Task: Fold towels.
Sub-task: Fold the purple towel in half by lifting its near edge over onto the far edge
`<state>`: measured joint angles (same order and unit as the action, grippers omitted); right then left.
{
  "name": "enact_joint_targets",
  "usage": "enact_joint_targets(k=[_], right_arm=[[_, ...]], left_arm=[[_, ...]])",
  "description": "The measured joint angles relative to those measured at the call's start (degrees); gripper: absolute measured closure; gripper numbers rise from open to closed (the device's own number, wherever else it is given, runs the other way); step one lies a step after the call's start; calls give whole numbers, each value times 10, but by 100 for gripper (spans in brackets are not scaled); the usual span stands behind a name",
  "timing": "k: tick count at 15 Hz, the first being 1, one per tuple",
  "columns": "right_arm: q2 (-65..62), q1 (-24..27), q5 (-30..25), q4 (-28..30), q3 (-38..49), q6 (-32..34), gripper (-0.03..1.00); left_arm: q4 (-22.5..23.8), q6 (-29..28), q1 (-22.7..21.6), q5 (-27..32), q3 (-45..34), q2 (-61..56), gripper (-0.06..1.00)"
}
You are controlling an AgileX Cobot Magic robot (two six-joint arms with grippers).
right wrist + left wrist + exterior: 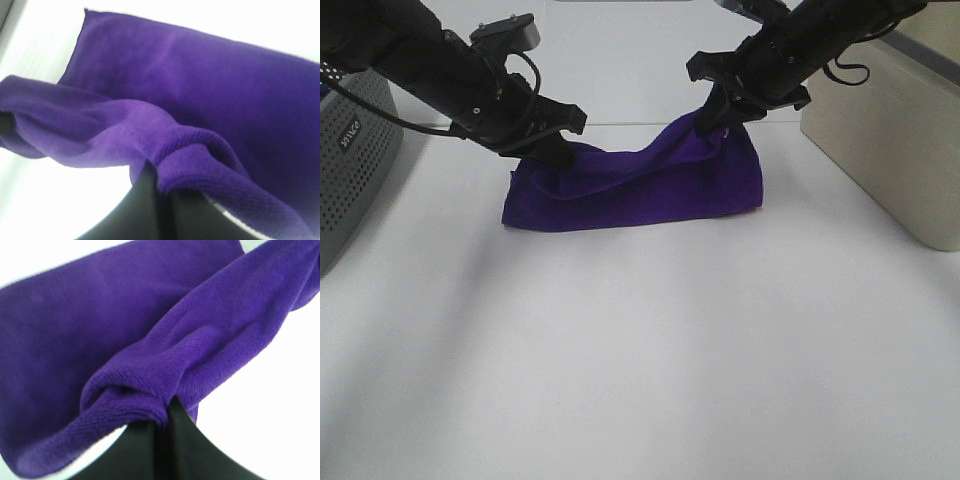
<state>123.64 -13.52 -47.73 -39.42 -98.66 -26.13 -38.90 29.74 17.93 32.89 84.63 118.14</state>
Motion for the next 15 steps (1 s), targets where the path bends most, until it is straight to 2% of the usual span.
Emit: enact_joint_targets(k=[7,9,12,14,15], right_arm=[[137,0,15,78,-155,34,94],[162,0,15,91,-168,46,94],[163,0,11,93,-169,49,93],[163,0,-2,103,-169,56,85],[163,0,-5,111,-169,64,78]], left_arm=[[17,0,-4,-36,143,129,94],[17,0,-24,-32,182,167,94],[16,0,-33,-10,191,179,93],[19,0,-33,2,192,183,84],[20,0,-33,2,192,184,76]])
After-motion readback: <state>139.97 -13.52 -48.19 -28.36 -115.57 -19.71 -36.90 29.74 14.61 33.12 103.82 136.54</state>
